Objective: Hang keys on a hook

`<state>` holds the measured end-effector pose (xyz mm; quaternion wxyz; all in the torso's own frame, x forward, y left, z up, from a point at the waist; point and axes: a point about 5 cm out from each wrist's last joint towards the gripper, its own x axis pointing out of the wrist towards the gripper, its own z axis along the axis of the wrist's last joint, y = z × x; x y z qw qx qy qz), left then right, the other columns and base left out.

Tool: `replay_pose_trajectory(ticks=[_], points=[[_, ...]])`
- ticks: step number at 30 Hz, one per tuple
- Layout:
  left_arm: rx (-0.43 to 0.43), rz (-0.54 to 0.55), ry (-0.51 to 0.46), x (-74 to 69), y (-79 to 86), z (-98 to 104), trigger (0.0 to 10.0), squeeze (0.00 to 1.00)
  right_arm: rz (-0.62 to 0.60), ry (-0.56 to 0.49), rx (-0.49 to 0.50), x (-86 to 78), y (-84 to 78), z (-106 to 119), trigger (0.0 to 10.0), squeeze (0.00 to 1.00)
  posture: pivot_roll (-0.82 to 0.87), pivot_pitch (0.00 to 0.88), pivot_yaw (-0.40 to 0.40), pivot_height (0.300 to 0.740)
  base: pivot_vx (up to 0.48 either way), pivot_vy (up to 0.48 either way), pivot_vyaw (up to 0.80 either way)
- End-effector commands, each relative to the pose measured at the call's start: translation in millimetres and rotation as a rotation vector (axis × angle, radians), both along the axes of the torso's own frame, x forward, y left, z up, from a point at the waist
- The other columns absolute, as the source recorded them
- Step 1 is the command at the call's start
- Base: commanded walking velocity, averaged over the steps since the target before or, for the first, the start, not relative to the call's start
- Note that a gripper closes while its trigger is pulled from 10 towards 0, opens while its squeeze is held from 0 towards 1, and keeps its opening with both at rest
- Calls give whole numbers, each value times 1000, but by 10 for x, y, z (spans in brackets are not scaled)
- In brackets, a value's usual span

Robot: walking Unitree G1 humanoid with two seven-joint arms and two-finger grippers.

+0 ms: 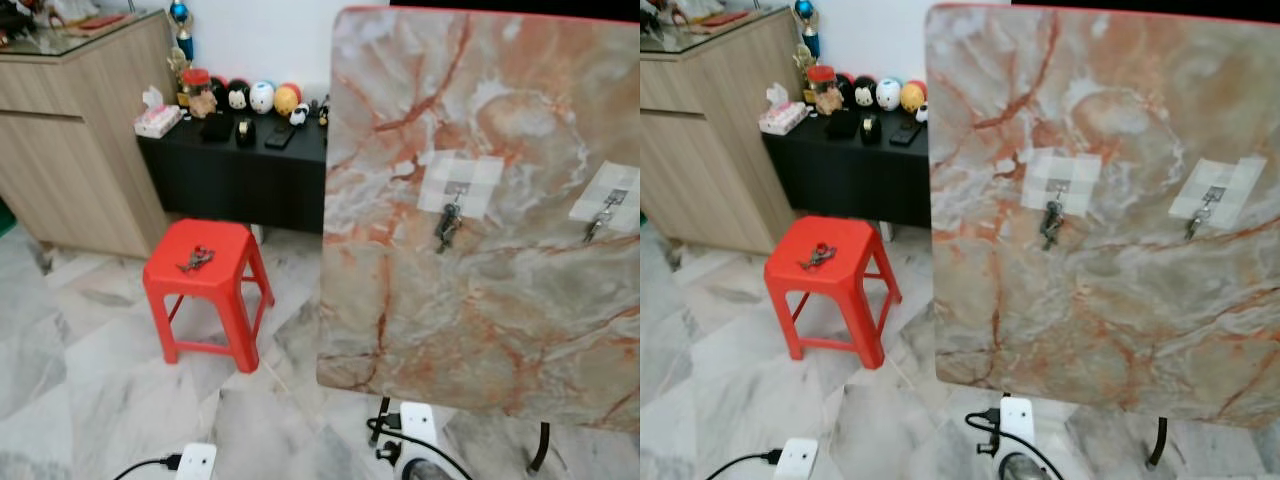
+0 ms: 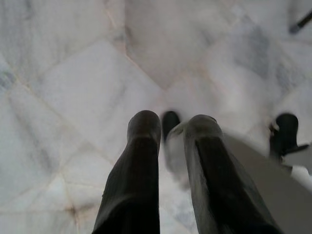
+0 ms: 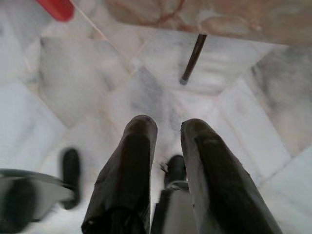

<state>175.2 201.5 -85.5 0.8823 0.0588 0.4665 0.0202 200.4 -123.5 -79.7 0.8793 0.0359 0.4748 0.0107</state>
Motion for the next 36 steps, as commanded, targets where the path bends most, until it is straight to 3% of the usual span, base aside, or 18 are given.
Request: replay_pose_trajectory(ticks=[1, 36], points=[[14, 8, 31, -85, 47, -32, 10000, 0, -2, 5, 0, -37, -63, -21, 10000, 0, -17, 0, -58, 740, 0, 390, 0], [10, -14, 34, -89, 6, -41, 10000, 0, 12, -3, -14, -76, -129, -39, 10000, 0, -12, 0, -53, 740, 0, 390, 0]])
